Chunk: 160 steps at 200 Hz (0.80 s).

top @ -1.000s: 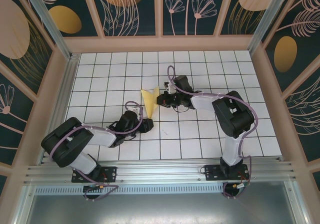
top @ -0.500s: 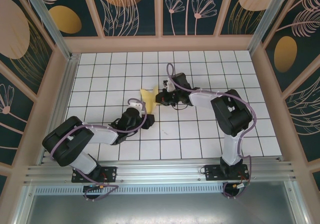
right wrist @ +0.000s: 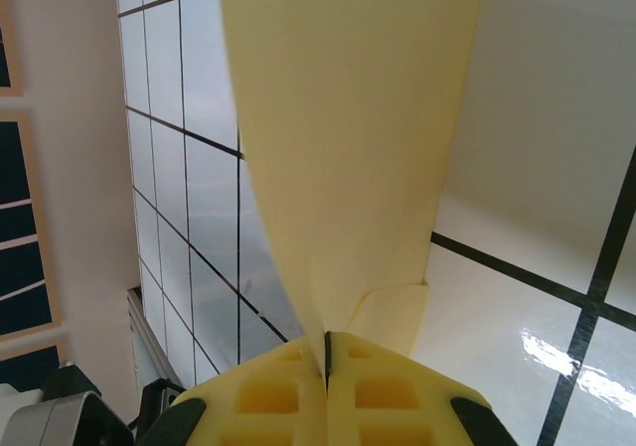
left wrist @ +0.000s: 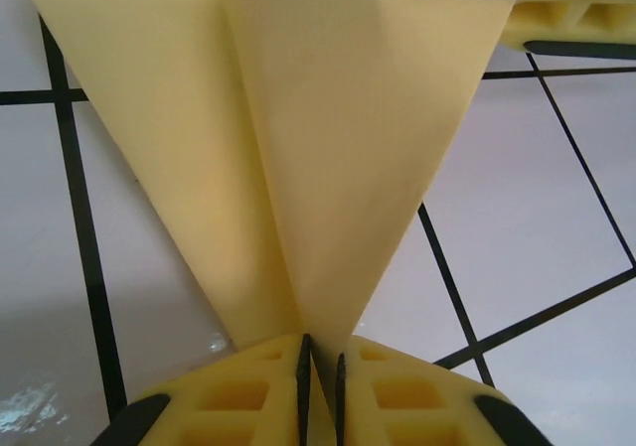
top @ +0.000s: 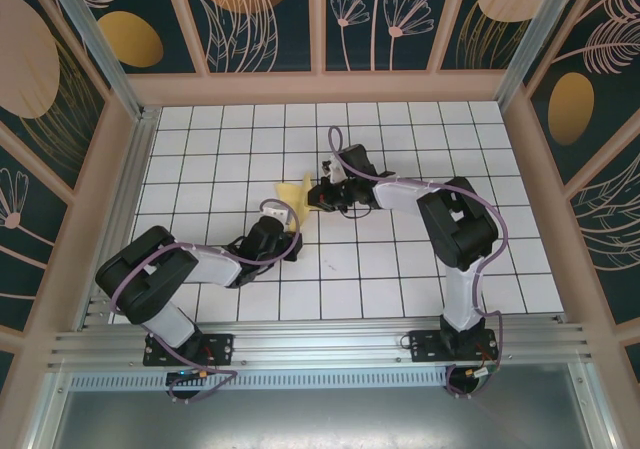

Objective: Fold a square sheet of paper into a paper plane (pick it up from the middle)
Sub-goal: Fold the wing for the fifth time at the center of the table.

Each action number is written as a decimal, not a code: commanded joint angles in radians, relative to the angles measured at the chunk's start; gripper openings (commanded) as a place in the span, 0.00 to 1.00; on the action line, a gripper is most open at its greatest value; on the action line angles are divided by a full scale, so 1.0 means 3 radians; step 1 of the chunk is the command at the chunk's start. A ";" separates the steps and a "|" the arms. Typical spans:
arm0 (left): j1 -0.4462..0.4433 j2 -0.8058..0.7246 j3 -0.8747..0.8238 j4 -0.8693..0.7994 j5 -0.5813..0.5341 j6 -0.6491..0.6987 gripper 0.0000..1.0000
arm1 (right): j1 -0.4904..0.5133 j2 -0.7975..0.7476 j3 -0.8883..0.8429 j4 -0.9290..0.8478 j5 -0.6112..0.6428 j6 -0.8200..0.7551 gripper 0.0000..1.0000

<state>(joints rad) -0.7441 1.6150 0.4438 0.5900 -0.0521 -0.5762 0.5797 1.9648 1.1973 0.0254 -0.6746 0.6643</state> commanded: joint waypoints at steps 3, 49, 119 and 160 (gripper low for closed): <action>-0.0020 0.0021 0.0008 -0.0082 -0.0008 0.0074 0.07 | 0.0021 0.0072 0.0129 -0.0151 -0.0007 -0.0056 0.00; -0.0024 -0.0167 -0.0263 0.0142 0.0506 0.0146 0.00 | 0.0064 0.0060 0.0187 -0.0389 0.0024 -0.0316 0.00; -0.0025 -0.0186 -0.0483 0.0280 0.0558 -0.0033 0.00 | 0.0154 0.0211 0.0310 -0.0599 0.0145 -0.0922 0.00; -0.0025 -0.0109 -0.0417 0.0202 0.0550 -0.0033 0.03 | 0.0165 0.0296 0.0385 -0.0703 0.0386 -0.1090 0.00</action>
<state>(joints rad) -0.7464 1.5589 0.3161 0.6773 0.0990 -0.5766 0.6308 2.0247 1.2728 -0.1608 -0.6334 0.4042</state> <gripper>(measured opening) 0.045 0.045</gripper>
